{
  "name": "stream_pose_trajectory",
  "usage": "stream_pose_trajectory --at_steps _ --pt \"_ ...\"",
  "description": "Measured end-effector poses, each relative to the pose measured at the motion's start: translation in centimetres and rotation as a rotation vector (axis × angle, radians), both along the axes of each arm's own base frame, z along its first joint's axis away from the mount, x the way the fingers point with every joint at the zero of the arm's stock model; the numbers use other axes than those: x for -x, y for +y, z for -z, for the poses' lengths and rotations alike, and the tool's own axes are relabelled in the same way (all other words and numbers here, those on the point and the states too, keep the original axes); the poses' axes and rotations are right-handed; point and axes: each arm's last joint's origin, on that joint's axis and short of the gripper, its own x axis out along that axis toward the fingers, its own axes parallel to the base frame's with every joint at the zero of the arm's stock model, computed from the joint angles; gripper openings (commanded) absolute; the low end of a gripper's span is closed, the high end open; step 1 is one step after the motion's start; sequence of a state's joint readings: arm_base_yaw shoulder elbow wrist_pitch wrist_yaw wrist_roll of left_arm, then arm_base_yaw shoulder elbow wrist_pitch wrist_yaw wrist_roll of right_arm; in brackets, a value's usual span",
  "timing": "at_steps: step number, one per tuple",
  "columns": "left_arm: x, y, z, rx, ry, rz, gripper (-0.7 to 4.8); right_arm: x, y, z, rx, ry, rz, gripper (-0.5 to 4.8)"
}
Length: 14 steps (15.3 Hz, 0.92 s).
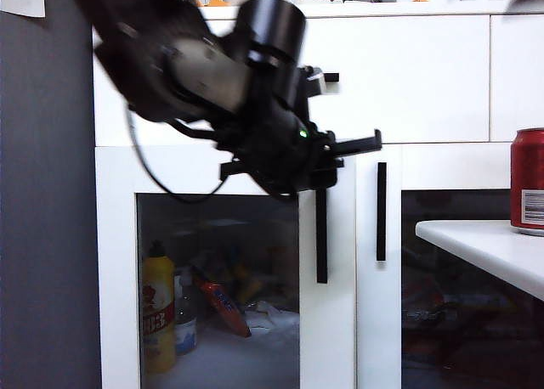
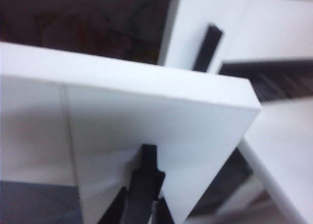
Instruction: Open the left door of the white cabinet, pick up a can of beverage from the table on the right, place it inside the cabinet, and finally close the cabinet door.
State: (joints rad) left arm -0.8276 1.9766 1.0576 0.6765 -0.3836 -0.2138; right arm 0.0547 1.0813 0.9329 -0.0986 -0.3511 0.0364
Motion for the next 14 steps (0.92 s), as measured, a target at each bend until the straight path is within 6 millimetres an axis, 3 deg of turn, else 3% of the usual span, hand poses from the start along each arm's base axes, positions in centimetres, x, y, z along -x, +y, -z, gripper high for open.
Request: stream_pose_trajectory --at_steps 3,5,7,8,10,14 --pt "1.6 1.4 -0.1 -0.01 0.015 0.021 -0.04 -4.0 1.3 3.8 -0.015 0.115 -0.106 4.4" --pt "2.4 2.1 -0.2 -0.016 0.023 0.028 -0.04 -5.7 2.9 6.1 -0.012 0.181 -0.166 3.76" --pt "2.9 2.6 -0.5 -0.022 0.031 0.037 -0.04 -6.4 4.5 7.7 -0.007 0.227 -0.217 1.12" --pt "3.1 2.8 -0.6 -0.027 0.038 0.04 -0.04 -6.8 5.4 8.3 -0.004 0.225 -0.243 0.41" --pt "3.3 3.0 -0.9 -0.039 0.043 0.043 -0.05 -7.2 6.9 9.4 0.018 0.239 -0.293 0.2" --pt "3.5 3.2 -1.2 -0.12 0.012 0.071 -0.05 -7.6 7.4 10.2 0.003 0.241 -0.356 -0.02"
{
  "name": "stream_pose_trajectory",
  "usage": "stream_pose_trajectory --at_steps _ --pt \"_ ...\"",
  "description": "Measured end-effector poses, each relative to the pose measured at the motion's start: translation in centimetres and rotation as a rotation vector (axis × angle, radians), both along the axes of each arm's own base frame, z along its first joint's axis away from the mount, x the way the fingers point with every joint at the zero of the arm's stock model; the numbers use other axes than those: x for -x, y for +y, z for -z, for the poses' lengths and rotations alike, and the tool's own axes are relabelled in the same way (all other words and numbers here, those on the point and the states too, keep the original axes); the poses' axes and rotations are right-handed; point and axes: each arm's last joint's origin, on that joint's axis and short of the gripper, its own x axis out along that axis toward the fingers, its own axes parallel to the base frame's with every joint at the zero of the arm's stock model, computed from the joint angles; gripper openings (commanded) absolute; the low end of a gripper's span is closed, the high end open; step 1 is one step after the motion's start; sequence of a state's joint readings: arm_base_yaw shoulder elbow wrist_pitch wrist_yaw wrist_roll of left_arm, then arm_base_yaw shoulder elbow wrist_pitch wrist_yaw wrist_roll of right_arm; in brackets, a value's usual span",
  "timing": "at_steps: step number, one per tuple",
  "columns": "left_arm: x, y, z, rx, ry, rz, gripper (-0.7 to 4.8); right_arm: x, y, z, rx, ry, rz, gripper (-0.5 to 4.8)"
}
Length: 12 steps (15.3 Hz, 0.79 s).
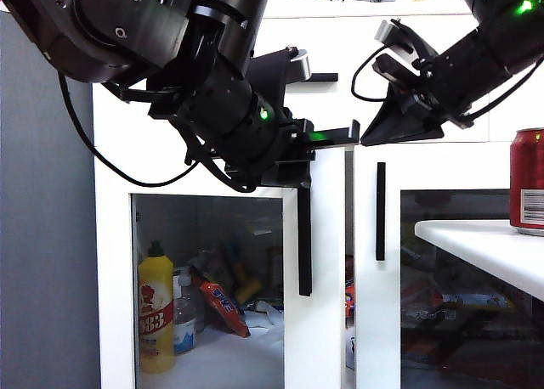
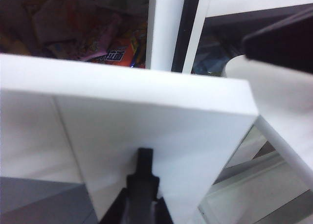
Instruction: Open the left door of the white cabinet, pick up a can of beverage from the table on the right, place it inside the cabinet, and finally close the cabinet door.
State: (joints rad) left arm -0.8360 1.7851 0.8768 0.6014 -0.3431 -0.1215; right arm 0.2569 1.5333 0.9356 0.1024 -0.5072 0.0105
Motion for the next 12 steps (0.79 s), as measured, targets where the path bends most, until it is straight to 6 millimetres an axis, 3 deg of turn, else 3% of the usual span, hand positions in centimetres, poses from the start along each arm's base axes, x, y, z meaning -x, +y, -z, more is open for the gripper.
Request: stream_pose_trajectory --at_steps 3,6,12 --pt "0.3 0.3 -0.3 -0.007 0.005 0.004 -0.05 0.1 0.3 0.0 -0.059 0.031 -0.065 -0.02" --pt "1.9 2.0 -0.8 -0.043 0.041 0.024 -0.05 0.2 0.4 0.0 -0.071 0.043 -0.07 -0.02" --pt "2.3 2.3 -0.8 -0.052 0.061 0.082 -0.05 -0.5 2.8 4.7 -0.081 0.223 -0.191 -0.02"
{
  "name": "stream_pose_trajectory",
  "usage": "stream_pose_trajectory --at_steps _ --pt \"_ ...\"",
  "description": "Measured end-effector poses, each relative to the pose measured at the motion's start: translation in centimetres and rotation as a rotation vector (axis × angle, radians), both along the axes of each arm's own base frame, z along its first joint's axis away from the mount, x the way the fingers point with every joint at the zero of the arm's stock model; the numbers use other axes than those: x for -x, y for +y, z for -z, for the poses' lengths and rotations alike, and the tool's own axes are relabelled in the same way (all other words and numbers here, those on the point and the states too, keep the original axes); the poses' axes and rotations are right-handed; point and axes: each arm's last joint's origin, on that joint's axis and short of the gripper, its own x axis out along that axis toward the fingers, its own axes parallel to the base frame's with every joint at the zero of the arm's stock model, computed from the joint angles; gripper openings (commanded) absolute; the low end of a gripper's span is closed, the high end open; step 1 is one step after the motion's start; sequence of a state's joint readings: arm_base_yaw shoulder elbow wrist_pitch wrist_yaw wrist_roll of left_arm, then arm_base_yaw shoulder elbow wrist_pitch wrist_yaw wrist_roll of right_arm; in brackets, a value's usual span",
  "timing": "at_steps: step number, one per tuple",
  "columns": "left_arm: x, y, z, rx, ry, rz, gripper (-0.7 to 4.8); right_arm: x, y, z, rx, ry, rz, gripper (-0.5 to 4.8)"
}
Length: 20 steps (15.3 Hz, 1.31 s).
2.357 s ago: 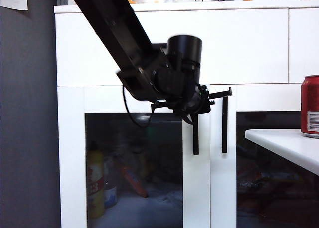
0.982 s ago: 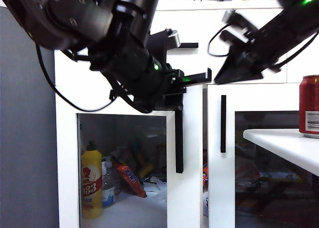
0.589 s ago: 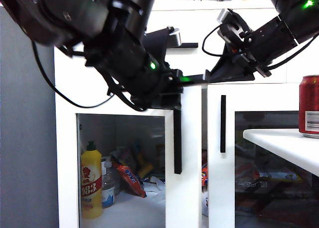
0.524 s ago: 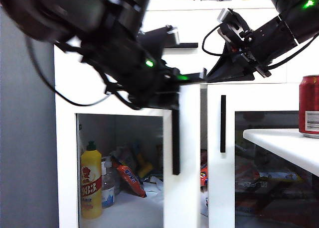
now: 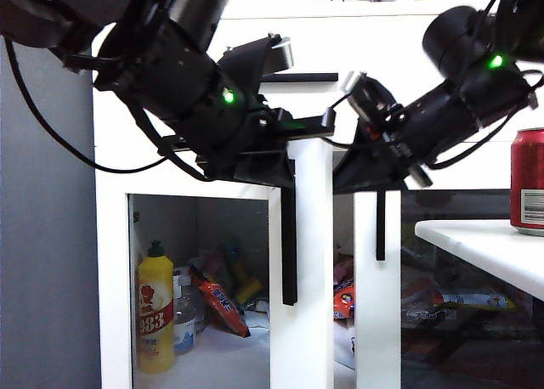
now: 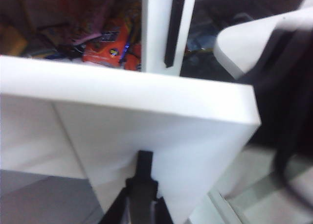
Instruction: Open the left door of the white cabinet, pick up a can of beverage from the table on the right, place it inside the cabinet, and finally close the cabinet door.
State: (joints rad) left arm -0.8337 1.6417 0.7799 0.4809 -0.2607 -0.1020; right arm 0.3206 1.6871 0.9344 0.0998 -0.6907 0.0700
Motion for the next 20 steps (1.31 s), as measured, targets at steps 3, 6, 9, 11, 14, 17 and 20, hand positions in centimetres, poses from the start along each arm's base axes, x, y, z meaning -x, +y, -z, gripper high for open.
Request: stream_pose_trajectory --at_steps 3,6,9,11,14,17,20 --pt "0.0 0.1 -0.1 0.006 0.018 0.039 -0.05 0.1 0.8 -0.1 0.002 -0.016 -0.008 -0.02" --pt "0.0 0.1 -0.1 0.007 0.019 0.041 -0.05 0.2 0.8 -0.2 -0.016 -0.016 -0.026 -0.02" --pt "0.0 0.1 -0.1 0.007 0.018 0.041 -0.05 0.1 0.8 -0.2 -0.03 -0.004 -0.026 -0.02" --pt "0.0 0.1 -0.1 0.008 0.018 0.041 -0.05 0.1 0.8 -0.2 -0.031 -0.002 -0.025 -0.02" --pt "0.0 0.1 -0.1 0.01 0.018 0.04 2.26 0.1 0.8 -0.3 -0.044 0.006 -0.018 -0.02" --pt "0.3 0.3 -2.9 0.14 -0.009 0.014 4.79 0.0 0.7 -0.5 -0.067 0.002 -0.042 -0.02" --pt "1.8 1.6 -3.8 0.054 0.12 0.13 4.79 0.2 0.8 -0.5 -0.095 0.019 -0.083 -0.02"
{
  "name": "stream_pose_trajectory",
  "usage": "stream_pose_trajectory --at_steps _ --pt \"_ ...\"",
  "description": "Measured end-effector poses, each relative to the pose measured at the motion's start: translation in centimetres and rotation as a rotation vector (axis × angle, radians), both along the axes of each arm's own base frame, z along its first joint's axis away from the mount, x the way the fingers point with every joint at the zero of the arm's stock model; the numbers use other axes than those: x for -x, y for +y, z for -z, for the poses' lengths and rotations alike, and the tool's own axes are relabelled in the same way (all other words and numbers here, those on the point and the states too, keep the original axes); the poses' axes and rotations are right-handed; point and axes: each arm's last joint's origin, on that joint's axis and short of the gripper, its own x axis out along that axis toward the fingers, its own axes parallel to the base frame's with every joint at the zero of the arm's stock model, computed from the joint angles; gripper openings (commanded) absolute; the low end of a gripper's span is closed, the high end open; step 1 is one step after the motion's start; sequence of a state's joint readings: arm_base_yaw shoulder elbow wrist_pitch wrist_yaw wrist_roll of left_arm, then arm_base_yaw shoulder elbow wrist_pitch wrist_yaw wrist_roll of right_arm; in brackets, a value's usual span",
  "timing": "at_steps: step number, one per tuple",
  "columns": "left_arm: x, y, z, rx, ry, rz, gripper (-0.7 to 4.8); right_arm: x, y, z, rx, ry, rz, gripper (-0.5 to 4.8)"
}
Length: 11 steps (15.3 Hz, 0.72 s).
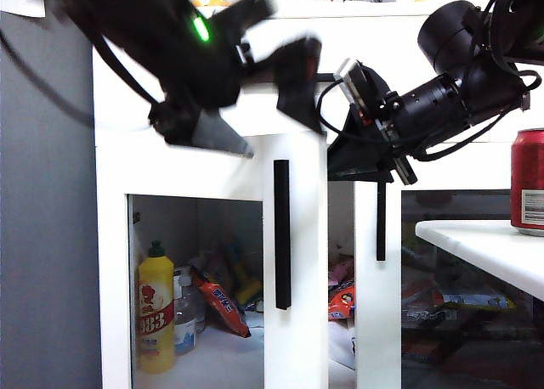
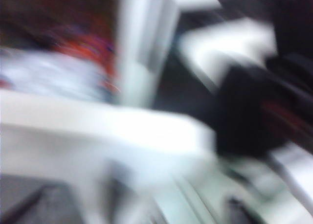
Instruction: Open the left door of the white cabinet, pick up a can of beverage from the table on the right, place it inside the cabinet, and finally close the cabinet door.
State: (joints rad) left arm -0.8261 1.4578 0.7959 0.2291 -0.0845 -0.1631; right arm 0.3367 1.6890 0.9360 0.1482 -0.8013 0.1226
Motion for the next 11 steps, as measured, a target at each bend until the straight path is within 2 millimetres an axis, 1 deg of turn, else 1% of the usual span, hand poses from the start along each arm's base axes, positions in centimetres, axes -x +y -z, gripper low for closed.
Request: stream_pose_trajectory --at_steps 1,3,5,6,8,9,11 --pt "0.7 0.4 -0.7 -0.007 0.025 0.046 4.79 0.0 0.0 0.0 -0.002 0.001 -0.002 -0.02" --pt "2.3 1.9 -1.8 -0.058 0.089 0.078 4.79 0.0 0.0 0.0 -0.008 0.011 -0.002 -0.02" --pt "3.9 3.8 -4.1 -0.045 0.076 0.08 4.79 0.3 0.5 0.0 -0.017 0.031 -0.015 -0.02" --pt "5.0 4.9 -5.3 -0.032 0.065 0.083 4.79 0.6 1.3 0.0 -0.019 0.034 -0.037 -0.02" --pt "7.2 7.3 -7.5 0.001 0.034 0.087 4.79 1.7 3.4 0.0 -0.026 0.052 -0.106 -0.02" --pt "8.2 8.4 -8.3 0.013 0.022 0.087 4.79 2.5 4.7 0.0 -0.029 0.065 -0.149 -0.02" --pt "10.3 10.7 -9.0 0.017 0.033 0.083 4.79 4.4 7.6 0.0 -0.028 0.095 -0.226 -0.02"
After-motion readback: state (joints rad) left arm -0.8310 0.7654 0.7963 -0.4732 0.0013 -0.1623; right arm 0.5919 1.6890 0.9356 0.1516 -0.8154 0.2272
